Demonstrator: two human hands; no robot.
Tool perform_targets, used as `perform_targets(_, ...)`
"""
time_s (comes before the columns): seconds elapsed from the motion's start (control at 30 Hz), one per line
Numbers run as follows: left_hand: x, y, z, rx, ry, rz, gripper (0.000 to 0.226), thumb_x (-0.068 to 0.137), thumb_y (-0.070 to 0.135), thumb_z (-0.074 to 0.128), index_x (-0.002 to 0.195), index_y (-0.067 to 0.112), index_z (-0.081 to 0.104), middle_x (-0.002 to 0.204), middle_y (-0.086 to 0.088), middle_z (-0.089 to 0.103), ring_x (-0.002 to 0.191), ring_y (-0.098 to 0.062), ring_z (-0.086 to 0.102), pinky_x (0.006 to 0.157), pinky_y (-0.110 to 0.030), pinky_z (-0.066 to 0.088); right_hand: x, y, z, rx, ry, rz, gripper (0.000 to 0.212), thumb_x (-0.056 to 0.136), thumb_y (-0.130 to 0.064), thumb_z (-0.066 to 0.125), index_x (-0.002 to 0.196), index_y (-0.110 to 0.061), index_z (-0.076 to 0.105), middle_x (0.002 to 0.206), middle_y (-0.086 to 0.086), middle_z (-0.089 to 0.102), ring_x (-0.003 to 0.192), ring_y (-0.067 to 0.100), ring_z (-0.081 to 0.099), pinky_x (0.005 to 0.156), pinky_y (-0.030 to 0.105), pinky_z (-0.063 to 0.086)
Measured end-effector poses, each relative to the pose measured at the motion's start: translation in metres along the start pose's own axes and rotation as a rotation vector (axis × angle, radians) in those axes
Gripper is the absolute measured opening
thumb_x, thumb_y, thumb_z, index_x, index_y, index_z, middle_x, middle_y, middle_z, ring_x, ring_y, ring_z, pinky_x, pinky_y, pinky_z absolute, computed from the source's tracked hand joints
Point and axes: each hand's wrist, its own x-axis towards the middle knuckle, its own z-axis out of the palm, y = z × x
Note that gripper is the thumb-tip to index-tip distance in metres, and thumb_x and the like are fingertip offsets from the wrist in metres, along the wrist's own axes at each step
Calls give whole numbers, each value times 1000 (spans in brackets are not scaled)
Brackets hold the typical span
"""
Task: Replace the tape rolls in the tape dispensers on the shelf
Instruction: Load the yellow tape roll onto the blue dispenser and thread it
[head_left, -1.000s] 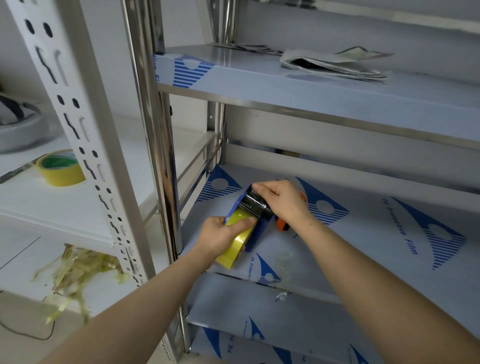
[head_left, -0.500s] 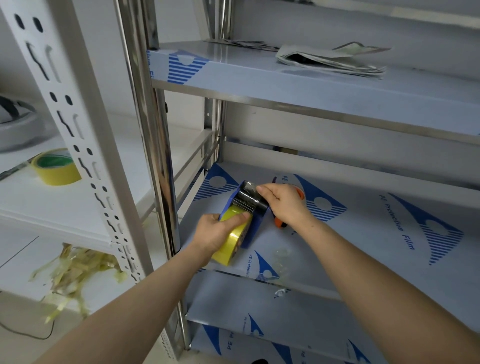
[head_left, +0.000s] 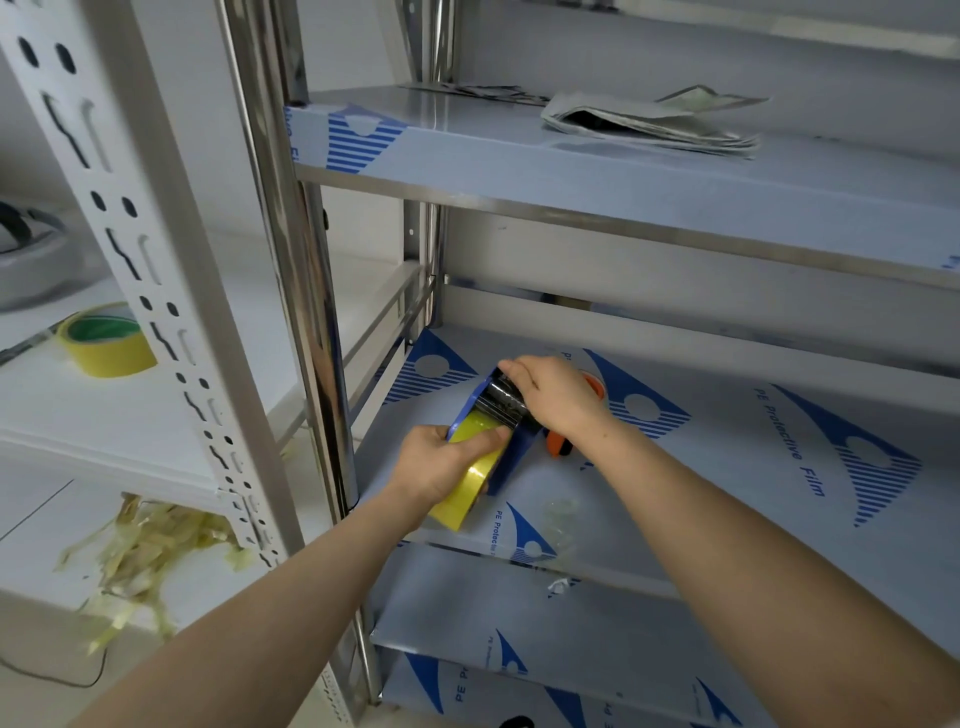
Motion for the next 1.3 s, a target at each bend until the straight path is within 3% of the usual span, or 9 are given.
perform_targets(0.2, -1, -1, -6, -59, 12, 1, 25, 74, 35, 75, 71, 13, 64, 69, -4, 67, 56, -12, 62, 47, -15, 50, -3, 3, -4, 148, -24, -10, 39, 99, -37, 33, 94, -11, 61, 80, -1, 60, 74, 12, 54, 66, 29, 38)
perform_targets(0.4, 1, -2, -8, -66, 14, 5, 24, 74, 34, 76, 70, 14, 64, 69, -2, 67, 59, -13, 63, 51, -18, 50, -3, 6, -3, 50, -16, -6, 39, 100, -33, 34, 83, -7, 58, 69, 3, 54, 67, 18, 50, 55, 26, 33)
perform_targets(0.53, 3, -2, -8, -90, 17, 6, 24, 74, 34, 76, 70, 13, 64, 68, -3, 67, 57, -13, 62, 48, -16, 50, -5, 7, -3, 177, -5, 3, 44, 98, -38, 38, 101, -3, 65, 90, 14, 67, 84, 24, 61, 71, 33, 45)
perform_targets(0.77, 7, -2, -7, -102, 3, 27, 24, 74, 33, 76, 71, 12, 65, 68, -4, 67, 51, -11, 62, 45, -16, 49, -2, 10, 5, 260, 55, 16, 41, 96, -40, 40, 99, -9, 66, 93, 13, 69, 88, 26, 63, 76, 39, 48)
perform_targets(0.9, 11, -4, -6, -78, -2, 18, 26, 74, 36, 76, 72, 12, 65, 70, -4, 68, 59, -15, 63, 54, -21, 51, 2, 9, 4, 284, 50, 75, 40, 98, -38, 37, 84, -11, 62, 81, 7, 64, 78, 22, 59, 74, 38, 45)
perform_targets(1.0, 15, -5, -6, -182, 7, -51, 39, 73, 41, 75, 84, 5, 66, 65, -7, 68, 55, -18, 63, 61, -27, 55, 6, 18, 4, 625, 46, 288, 42, 96, -43, 37, 113, -11, 58, 103, 6, 62, 99, 20, 59, 94, 36, 46)
perform_targets(1.07, 20, -6, -7, -319, 33, -103, 41, 75, 41, 73, 88, 3, 65, 62, -9, 67, 54, -21, 63, 61, -30, 57, 3, 28, 8, 839, 42, 418, 37, 94, -39, 45, 117, -12, 54, 114, 8, 60, 109, 24, 57, 99, 38, 45)
perform_targets(1.2, 31, -2, -4, -701, -111, -165, 44, 83, 47, 60, 101, 7, 66, 94, -18, 67, 84, -30, 64, 85, -44, 53, -12, 43, 27, 996, -93, 513, 11, 85, -23, 55, 94, -17, 57, 103, 10, 57, 93, 20, 55, 78, 33, 46)
perform_targets(1.3, 33, 5, 3, -868, -254, -221, 51, 93, 49, 42, 111, 5, 63, 101, -17, 69, 96, -29, 63, 87, -42, 49, -18, 42, 40, 1158, -232, 555, 38, 78, -25, 69, 113, -15, 57, 111, 10, 66, 99, 27, 64, 83, 44, 56)
